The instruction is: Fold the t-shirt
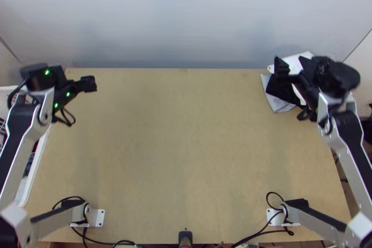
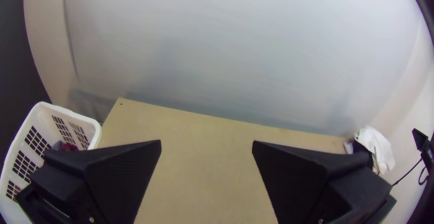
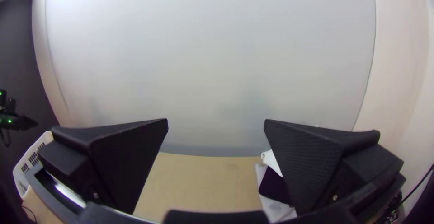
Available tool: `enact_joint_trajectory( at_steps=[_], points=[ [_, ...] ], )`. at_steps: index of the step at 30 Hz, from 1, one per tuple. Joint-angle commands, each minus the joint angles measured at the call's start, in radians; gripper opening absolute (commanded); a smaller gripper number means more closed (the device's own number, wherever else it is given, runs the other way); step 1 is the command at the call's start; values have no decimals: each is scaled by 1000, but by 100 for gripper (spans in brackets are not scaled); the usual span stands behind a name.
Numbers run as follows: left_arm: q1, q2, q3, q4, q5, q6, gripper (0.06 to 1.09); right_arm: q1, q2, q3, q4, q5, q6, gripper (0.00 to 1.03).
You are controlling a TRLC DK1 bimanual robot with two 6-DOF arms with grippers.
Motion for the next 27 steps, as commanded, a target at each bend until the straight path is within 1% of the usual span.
enact_joint_trajectory(
  at_steps=[1,4,7,10,16,23,27],
  points=[
    [9,178,129,-5,-18,-7,104,10,184,212,-155,-4,27,99],
    [34,196,147,-13,-16,-4,104,44,207,243,-170,-4,20,99],
    [52,198,153,-34,-8,7,104,92,242,286,-210,-13,15,93],
    [91,187,144,-48,-10,28,103,115,293,321,-224,-27,16,93],
    [288,209,121,-49,-8,39,104,138,371,359,-288,-126,43,93],
    [503,298,96,-52,-10,229,104,300,374,349,-299,-128,35,93],
    [609,419,110,-3,-15,280,104,342,384,341,-305,-125,29,93]
  ],
)
